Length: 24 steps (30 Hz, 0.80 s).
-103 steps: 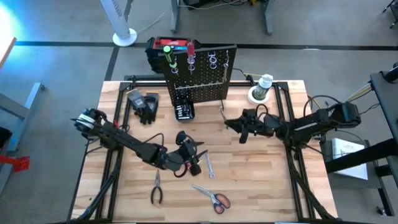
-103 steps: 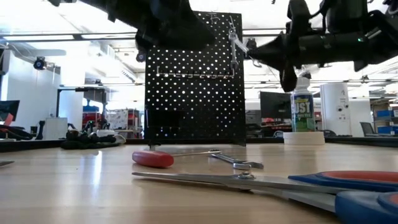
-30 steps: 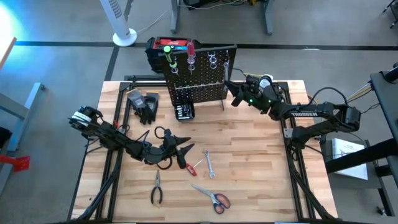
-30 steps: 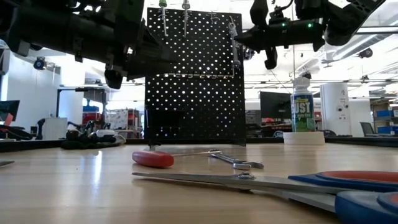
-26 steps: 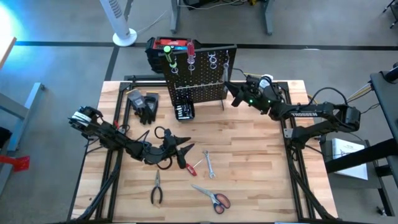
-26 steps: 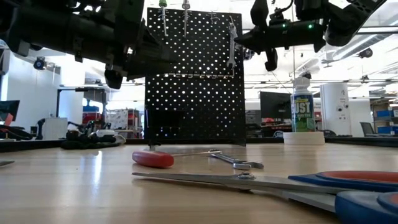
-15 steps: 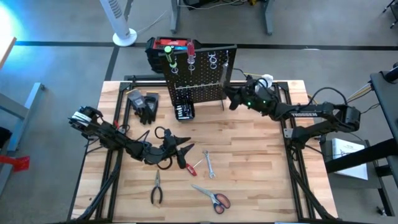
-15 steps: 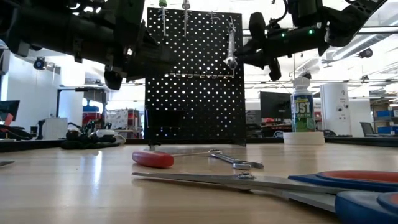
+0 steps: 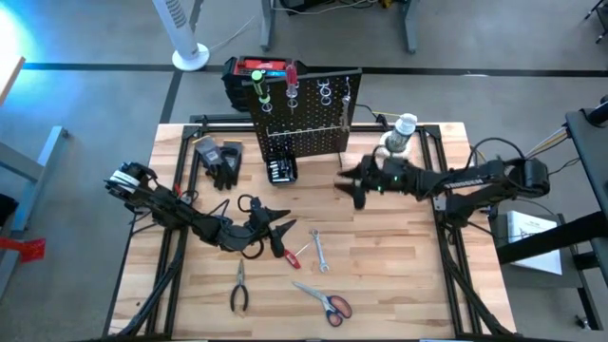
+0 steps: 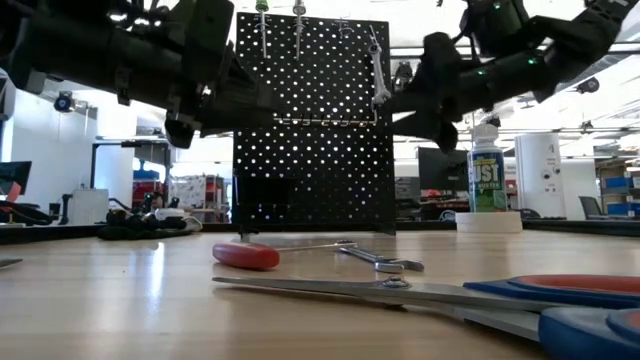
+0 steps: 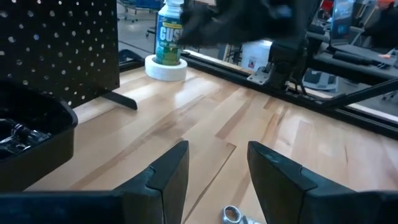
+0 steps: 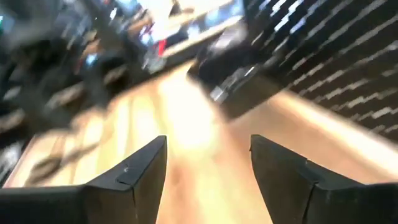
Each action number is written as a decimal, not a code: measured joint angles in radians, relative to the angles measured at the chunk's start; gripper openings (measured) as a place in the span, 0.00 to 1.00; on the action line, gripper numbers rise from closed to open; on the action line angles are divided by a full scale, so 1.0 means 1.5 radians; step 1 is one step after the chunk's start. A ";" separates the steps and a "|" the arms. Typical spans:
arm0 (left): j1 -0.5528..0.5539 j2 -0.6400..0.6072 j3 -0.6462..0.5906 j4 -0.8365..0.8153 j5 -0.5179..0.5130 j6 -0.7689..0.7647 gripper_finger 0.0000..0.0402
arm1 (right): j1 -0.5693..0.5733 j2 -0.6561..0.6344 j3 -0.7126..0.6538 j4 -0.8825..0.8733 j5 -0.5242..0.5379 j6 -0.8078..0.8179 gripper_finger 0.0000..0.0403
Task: Hang tools onto peg board
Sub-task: Hang the combination wrench on the pegboard
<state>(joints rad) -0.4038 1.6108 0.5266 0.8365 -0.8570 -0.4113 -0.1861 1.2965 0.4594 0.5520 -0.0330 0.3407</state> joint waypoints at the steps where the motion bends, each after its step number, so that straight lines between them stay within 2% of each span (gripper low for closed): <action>1: 0.000 0.000 0.000 -0.002 0.000 -0.004 0.39 | 0.021 0.004 -0.002 -0.009 0.001 0.000 0.52; 8: 0.000 0.000 0.000 -0.065 0.001 -0.051 0.39 | 0.150 0.095 0.011 -0.036 0.029 0.049 0.46; 11: 0.001 0.000 0.000 -0.104 0.039 -0.084 0.39 | 0.189 0.152 0.027 -0.037 0.031 0.038 0.45; 15: 0.000 0.005 0.000 -0.122 0.084 -0.142 0.39 | 0.208 0.211 0.051 -0.035 0.039 0.106 0.42; 19: -0.004 0.005 0.000 -0.121 0.094 -0.167 0.39 | 0.208 0.249 0.061 -0.038 0.035 0.227 0.40; 24: -0.004 0.016 0.006 -0.119 0.095 -0.168 0.39 | 0.208 0.258 0.061 -0.058 0.034 0.253 0.36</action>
<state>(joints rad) -0.4099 1.6353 0.5357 0.6583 -0.7147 -0.6639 0.1261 1.6830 0.5510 0.4649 0.0182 0.7197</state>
